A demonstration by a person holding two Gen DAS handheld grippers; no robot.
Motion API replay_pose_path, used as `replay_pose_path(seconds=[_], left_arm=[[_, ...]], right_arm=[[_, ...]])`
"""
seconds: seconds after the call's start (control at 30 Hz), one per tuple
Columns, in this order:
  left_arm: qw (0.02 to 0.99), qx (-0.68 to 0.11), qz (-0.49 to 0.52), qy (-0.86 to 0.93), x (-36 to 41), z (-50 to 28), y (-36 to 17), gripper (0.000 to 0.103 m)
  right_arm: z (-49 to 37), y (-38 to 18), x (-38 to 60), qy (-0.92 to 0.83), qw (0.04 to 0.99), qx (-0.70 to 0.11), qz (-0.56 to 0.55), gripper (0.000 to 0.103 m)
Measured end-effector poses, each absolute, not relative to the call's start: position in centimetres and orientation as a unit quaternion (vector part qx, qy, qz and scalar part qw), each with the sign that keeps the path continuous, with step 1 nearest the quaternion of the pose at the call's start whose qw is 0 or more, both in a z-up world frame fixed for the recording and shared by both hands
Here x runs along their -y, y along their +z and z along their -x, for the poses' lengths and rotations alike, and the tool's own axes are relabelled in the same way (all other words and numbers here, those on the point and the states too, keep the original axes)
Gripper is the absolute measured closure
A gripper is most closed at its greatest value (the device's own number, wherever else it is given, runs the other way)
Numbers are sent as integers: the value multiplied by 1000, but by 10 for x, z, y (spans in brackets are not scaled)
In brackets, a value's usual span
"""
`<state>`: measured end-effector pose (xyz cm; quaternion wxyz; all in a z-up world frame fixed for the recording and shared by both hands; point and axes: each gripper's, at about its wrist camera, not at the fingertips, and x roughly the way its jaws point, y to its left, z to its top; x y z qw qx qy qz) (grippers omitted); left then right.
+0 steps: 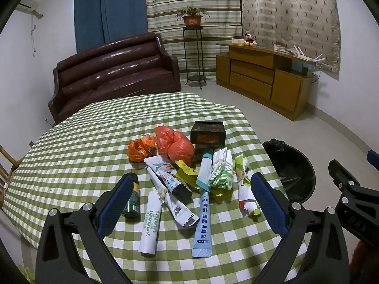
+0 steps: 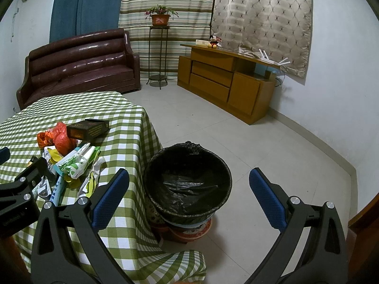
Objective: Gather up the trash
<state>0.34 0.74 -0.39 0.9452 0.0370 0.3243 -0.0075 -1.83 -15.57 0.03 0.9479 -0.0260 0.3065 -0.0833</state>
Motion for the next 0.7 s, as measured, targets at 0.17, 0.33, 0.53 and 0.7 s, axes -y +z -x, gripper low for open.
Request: replay_pose_path(seconds=[0.17,0.33,0.53,0.7], left_arm=[[945,-325,-37,-8,-6,-3,-3,7],[945,-325,-38,-8,-7,-4,-6,7],[944,-327,-38,-8,-6,-4,-6,7],[943,-330,-38,-6,-6,-5,-10,7]], right_arm=[[18,0,156,-83,948,-307,26,4],[18,0,156,-83,948,-307,26,4],[18,0,155,-83,948,-307,26,4],[18,0,155,-83,948,-307,26,4]])
